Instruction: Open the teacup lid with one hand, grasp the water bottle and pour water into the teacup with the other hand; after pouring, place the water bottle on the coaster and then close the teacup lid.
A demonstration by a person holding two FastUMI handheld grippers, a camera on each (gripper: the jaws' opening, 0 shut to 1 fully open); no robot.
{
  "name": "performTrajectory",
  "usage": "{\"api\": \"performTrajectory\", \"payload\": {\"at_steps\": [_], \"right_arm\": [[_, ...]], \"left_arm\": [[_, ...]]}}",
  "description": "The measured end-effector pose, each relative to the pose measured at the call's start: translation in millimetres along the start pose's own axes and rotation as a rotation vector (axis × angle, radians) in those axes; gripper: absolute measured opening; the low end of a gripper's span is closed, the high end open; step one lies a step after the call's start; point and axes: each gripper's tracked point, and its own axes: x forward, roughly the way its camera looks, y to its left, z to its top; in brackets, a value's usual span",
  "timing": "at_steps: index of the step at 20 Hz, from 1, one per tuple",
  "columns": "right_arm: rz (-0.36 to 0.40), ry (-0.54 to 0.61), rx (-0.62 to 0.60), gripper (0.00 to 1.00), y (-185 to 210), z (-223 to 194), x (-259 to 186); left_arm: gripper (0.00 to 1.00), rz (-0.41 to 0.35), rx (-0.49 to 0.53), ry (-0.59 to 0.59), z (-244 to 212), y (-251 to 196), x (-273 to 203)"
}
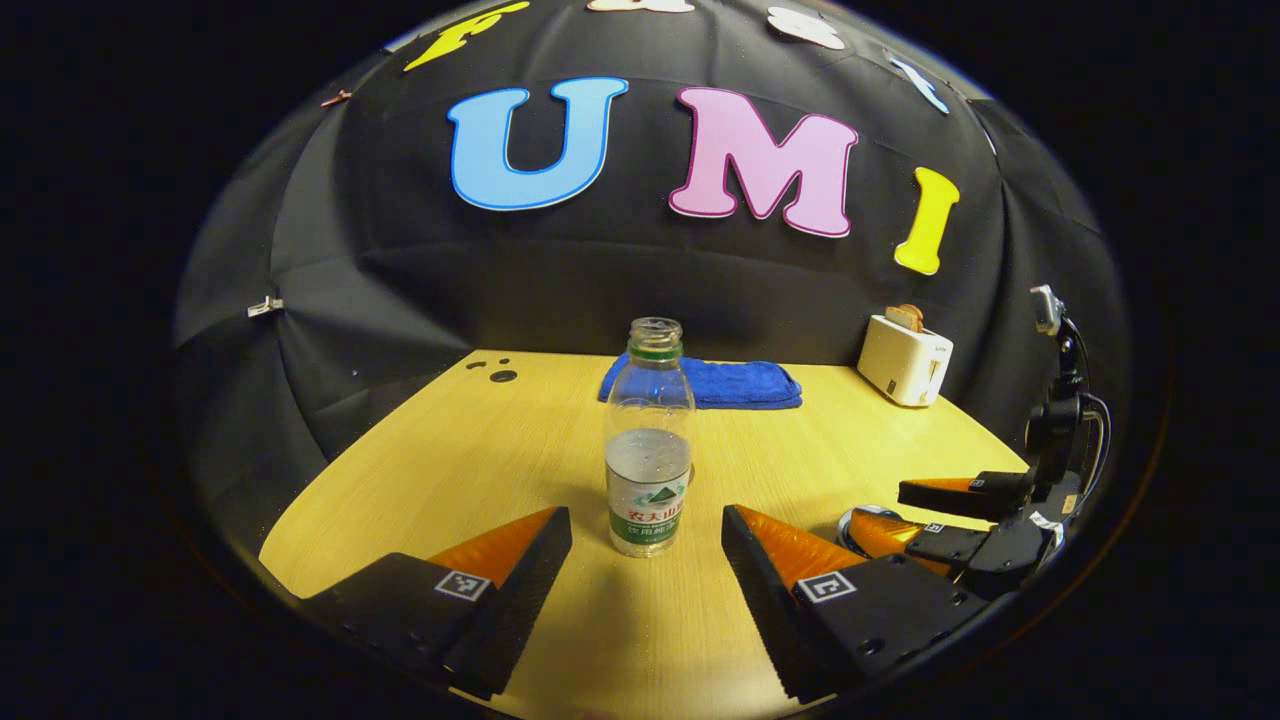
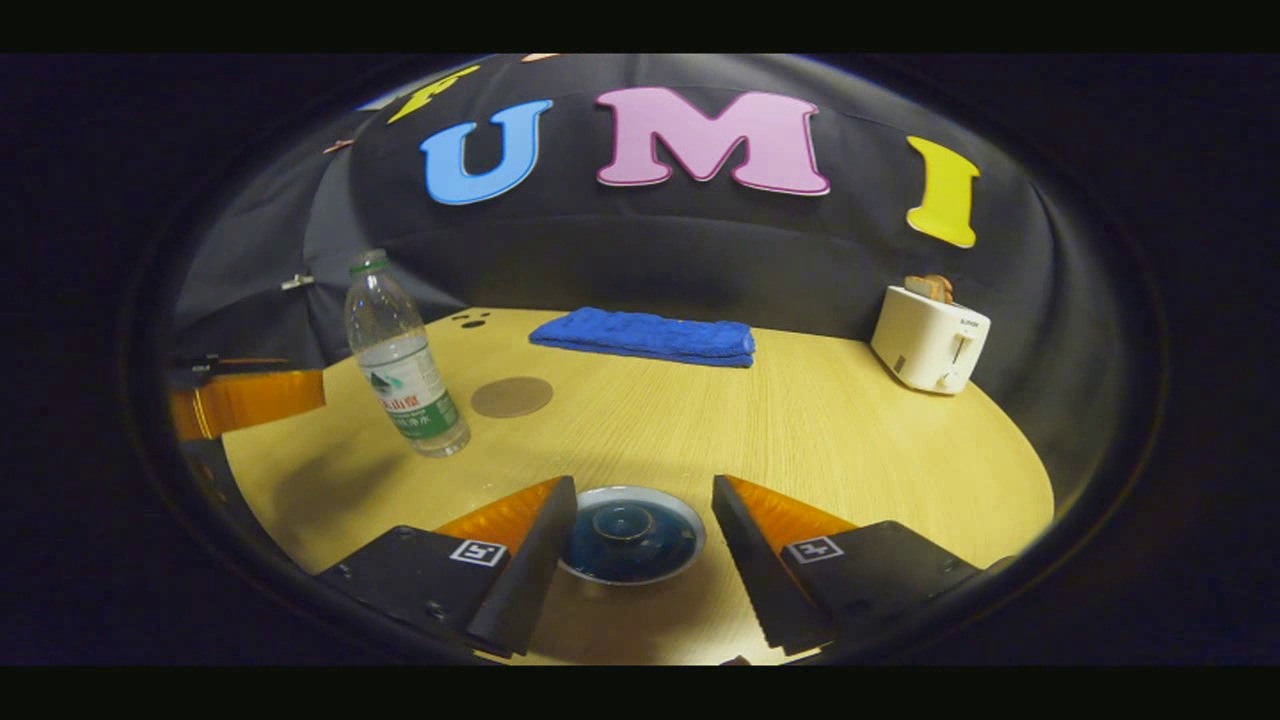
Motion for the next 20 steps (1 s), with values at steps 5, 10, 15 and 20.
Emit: {"api": "performTrajectory", "payload": {"at_steps": [5,10,15,20], "right_arm": [[0.018,0.028,0.015,0.62,7.4,-2.4,0.5],[0.048,0.043,-0.012,0.36,11.4,1.4,2.2],[0.058,0.067,0.010,0.25,11.1,2.5,4.1],[0.086,0.074,0.007,0.31,11.0,12.4,-0.2]], "left_arm": [[0.96,0.002,-0.002,0.019,-5.5,1.7,0.5],[0.95,0.012,-0.008,0.008,-3.6,3.3,-1.4],[0.95,0.008,0.001,0.001,-6.5,4.6,-1.2],[0.95,-0.026,-0.004,0.008,-12.7,1.9,8.7]]}}
